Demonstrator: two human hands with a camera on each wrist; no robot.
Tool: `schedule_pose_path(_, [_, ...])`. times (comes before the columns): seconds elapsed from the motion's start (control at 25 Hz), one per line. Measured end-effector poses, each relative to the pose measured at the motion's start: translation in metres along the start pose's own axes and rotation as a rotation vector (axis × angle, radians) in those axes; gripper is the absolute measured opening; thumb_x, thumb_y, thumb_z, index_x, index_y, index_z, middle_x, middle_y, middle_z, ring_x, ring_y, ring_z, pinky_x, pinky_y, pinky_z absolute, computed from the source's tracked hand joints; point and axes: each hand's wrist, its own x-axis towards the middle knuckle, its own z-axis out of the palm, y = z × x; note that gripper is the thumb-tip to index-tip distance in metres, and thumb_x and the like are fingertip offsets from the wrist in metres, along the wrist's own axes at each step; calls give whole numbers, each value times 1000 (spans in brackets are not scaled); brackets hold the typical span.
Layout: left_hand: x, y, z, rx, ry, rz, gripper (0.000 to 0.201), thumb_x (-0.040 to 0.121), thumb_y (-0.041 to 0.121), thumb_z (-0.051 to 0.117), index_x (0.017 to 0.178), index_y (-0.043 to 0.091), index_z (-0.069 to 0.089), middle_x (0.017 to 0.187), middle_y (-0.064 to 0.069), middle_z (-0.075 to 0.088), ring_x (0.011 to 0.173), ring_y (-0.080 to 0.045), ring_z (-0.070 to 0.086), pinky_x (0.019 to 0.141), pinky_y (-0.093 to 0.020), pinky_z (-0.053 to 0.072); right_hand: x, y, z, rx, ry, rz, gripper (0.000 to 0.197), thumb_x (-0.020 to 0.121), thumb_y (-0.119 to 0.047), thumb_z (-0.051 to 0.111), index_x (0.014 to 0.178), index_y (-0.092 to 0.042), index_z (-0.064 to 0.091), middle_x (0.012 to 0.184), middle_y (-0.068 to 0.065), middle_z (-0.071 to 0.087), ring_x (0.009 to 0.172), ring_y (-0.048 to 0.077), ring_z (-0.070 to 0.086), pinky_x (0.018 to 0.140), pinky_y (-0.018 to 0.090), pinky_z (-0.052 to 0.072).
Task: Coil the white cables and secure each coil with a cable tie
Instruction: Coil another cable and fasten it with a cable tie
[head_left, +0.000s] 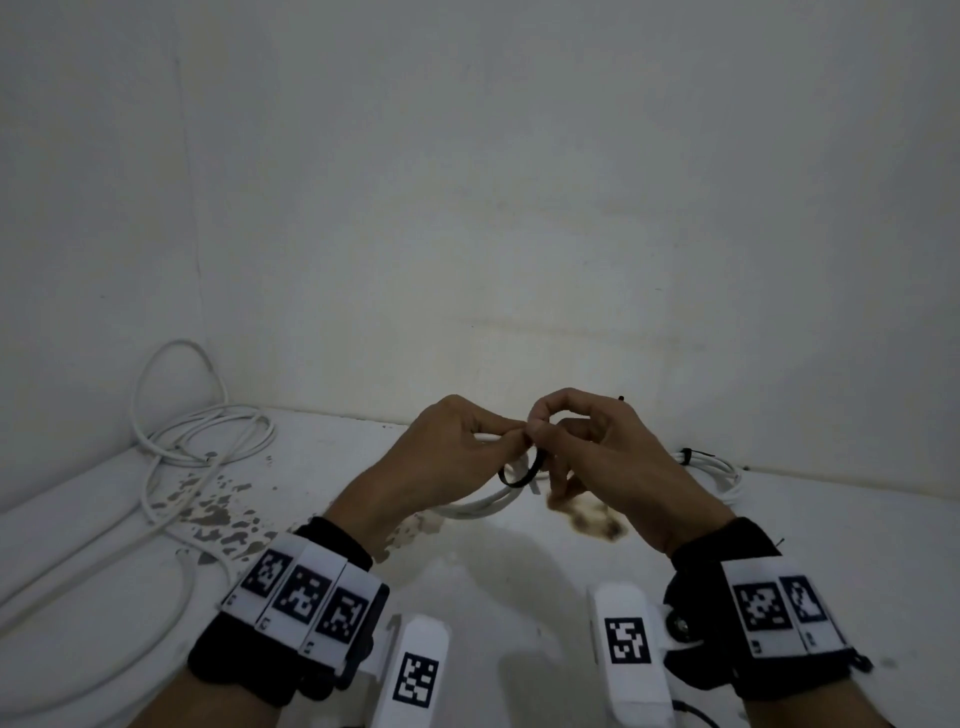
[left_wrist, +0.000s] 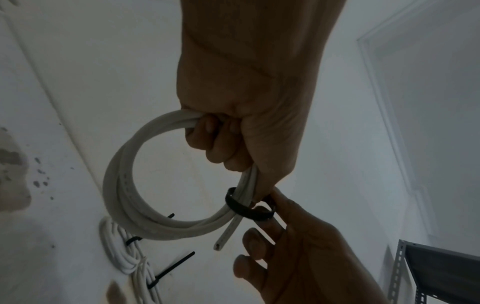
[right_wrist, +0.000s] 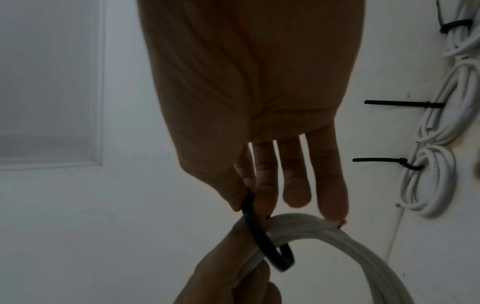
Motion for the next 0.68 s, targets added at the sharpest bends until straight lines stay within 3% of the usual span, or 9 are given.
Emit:
schedule_pose_path(0.08, [-2,3,2,-75,-13,12,24,98,30,58,97,20,80,63,21,69,54,11,59,57,-4,37,0,-1,2,29,49,-63,12,95,-14,66,88,-5,70,76,13,70,61,19,60,57,37,57])
schedule_pose_path(0.16, [-1,4,4,-156,14,14,25,97,35,58,89,24,80,82,18,75,75,10,66,66,-4,42,1,-3,3,21,171,-124,14,91,-13,70,82,-3,72,81,13,74,66,21,66,54,34,56])
schedule_pose_path(0.36, [-1,10,14,-244,88,-98,33,101,33,51,98,14,78,45,21,57,37,8,47,42,-4,32,8,-3,5,-263,413,-258,16,89,-16,72,74,-13,70,67,1,72,63,18,70,63,35,60])
schedule_pose_path(0.48, [-2,9,20,-224,105,-119,35,101,35,49,96,15,78,40,17,56,31,0,36,40,-6,27,10,0,9,-446,433,-277,20,94,-12,63,75,-10,61,65,-8,65,60,-1,64,55,12,47])
schedule_pose_path(0.52, [-2,7,23,-236,116,-128,35,101,35,49,96,14,77,48,16,63,33,3,47,39,-6,27,10,1,10,-476,429,-290,20,96,-10,59,76,-9,57,66,-11,62,60,-7,60,53,9,43])
schedule_pose_path(0.56, [-2,6,25,-255,130,-139,37,101,36,49,95,12,77,63,17,64,37,6,52,40,-6,27,11,2,11,-500,438,-315,19,97,-8,55,78,-9,54,69,-11,58,63,-11,58,54,7,40])
schedule_pose_path(0.6, [0,3,28,-264,144,-149,38,101,38,49,94,12,76,73,15,58,73,13,29,40,-8,26,11,3,12,-531,465,-354,18,97,-7,54,79,-10,51,73,-7,56,65,-9,57,57,7,40])
schedule_pose_path(0.64, [0,2,28,-259,167,-153,38,100,41,49,93,15,77,38,6,55,41,-1,19,42,-13,26,11,4,13,-568,499,-399,19,96,-5,54,80,-12,49,77,-3,54,66,-3,56,59,8,40])
schedule_pose_path(0.68, [0,0,28,-240,190,-145,36,99,44,49,91,22,77,40,16,24,38,-3,21,43,-17,27,11,3,14,-594,532,-441,20,95,-3,55,79,-13,48,79,1,54,64,3,53,61,10,39])
